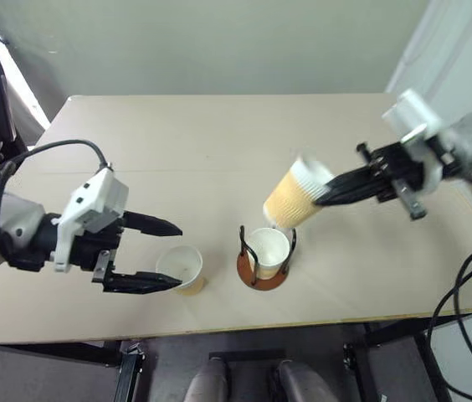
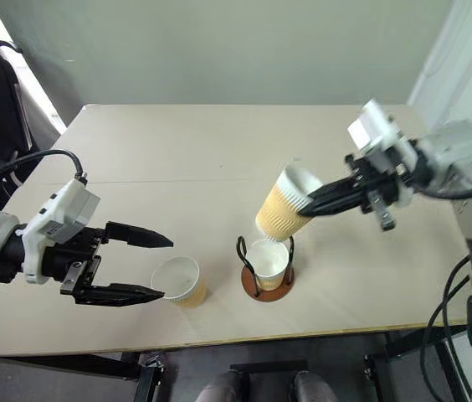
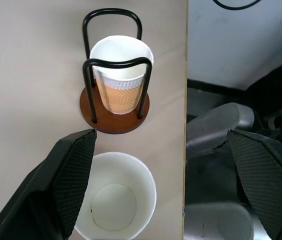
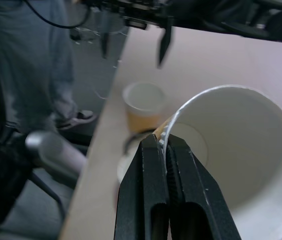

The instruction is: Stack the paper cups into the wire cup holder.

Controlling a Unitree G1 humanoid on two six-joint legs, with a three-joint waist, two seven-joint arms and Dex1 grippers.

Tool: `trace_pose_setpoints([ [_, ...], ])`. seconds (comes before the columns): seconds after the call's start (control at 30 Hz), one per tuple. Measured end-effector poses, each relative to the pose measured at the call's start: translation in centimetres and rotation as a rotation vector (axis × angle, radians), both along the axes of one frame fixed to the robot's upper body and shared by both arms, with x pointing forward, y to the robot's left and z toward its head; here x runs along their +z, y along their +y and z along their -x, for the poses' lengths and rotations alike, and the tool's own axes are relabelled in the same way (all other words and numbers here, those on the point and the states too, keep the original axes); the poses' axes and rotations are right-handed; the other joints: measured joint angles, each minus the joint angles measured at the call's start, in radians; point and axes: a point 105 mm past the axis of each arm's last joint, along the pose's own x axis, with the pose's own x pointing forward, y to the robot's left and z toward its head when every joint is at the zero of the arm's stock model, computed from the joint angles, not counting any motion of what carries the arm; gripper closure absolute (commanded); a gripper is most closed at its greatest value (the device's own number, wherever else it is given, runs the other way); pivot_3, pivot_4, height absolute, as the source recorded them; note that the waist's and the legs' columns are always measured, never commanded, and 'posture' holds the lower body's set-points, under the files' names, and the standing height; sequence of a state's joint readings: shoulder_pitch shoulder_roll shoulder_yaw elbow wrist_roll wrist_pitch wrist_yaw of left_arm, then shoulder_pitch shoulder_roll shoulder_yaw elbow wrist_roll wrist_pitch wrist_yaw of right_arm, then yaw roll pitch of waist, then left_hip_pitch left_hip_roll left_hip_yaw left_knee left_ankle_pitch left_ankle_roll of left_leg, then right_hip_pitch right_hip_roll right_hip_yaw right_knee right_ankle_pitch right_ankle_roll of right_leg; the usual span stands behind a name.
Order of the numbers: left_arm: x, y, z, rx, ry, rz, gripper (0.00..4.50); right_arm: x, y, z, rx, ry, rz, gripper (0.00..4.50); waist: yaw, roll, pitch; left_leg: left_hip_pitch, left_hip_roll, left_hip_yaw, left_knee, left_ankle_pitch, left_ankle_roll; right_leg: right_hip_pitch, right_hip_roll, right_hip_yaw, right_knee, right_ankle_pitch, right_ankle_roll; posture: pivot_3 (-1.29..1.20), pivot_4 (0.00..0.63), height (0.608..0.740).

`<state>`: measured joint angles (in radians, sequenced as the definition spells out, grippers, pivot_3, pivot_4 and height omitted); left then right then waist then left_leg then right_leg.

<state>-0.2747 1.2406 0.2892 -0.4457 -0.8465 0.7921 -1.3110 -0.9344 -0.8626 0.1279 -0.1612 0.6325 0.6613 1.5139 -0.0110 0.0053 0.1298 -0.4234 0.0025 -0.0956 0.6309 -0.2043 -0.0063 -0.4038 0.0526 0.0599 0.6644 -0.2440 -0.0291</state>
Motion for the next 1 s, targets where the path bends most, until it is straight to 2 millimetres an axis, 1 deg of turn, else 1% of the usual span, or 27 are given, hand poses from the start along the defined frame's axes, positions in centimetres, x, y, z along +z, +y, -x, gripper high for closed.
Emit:
trace_pose_setpoints([
  [0.07,0.2,0.0,-0.1,-0.008,-0.008,0.0,0.0,-0.6,0.9,0.6,0.015,-0.001,0.008,4.48,0.0,0.0,0.0,0.001,0.0,-0.001,0.0,0.003,0.002,0.001,0.0,0.0,0.001,0.0,-0.001,0.0,0.15,0.74],
  [0.17,0.2,0.1,-0.2,-0.004,-0.003,0.001,0.0,-1.1,1.4,0.9,0.015,-0.02,0.035,4.48,0.0,-0.001,0.0,0.003,0.0,-0.001,0.0,0.004,0.002,0.003,0.0,0.0,0.001,0.001,-0.001,0.0,0.15,0.74],
  [0.33,-0.1,0.2,-0.2,0.003,0.003,-0.004,0.0,-2.7,2.2,0.5,0.003,-0.025,0.086,4.48,0.0,-0.001,0.0,0.003,0.0,-0.001,0.0,0.003,0.003,0.003,0.0,0.0,0.001,0.0,-0.001,0.0,0.15,0.74],
  [0.5,-0.6,0.3,0.0,0.009,0.023,-0.007,0.0,-3.3,2.2,0.0,-0.01,-0.046,0.114,4.48,0.002,-0.001,0.0,0.002,0.0,-0.001,0.0,0.001,0.003,0.002,0.0,0.0,0.001,0.0,-0.001,0.0,0.15,0.74],
  [0.87,-0.8,0.3,0.0,0.02,0.017,-0.013,0.0,-3.9,2.0,-0.3,-0.016,-0.072,0.147,4.48,0.002,-0.001,0.0,0.002,0.0,-0.001,0.0,0.001,0.003,0.003,0.0,0.0,0.0,0.0,-0.001,0.0,0.15,0.74],
  [0.97,-0.8,0.3,0.0,0.019,0.011,-0.014,0.0,-3.9,1.9,-0.4,-0.019,-0.083,0.153,3.91,0.002,-0.001,-0.001,0.002,0.0,-0.001,0.0,0.001,0.003,0.003,0.0,0.0,0.0,0.0,-0.001,0.0,0.15,0.74],
  [1.0,-0.7,0.3,0.0,0.017,0.008,-0.014,0.0,-3.9,1.9,-0.5,-0.025,-0.083,0.155,3.6,0.002,-0.001,-0.001,0.002,0.0,-0.001,0.0,0.001,0.003,0.003,0.0,0.0,0.0,0.0,-0.001,0.0,0.15,0.74],
])
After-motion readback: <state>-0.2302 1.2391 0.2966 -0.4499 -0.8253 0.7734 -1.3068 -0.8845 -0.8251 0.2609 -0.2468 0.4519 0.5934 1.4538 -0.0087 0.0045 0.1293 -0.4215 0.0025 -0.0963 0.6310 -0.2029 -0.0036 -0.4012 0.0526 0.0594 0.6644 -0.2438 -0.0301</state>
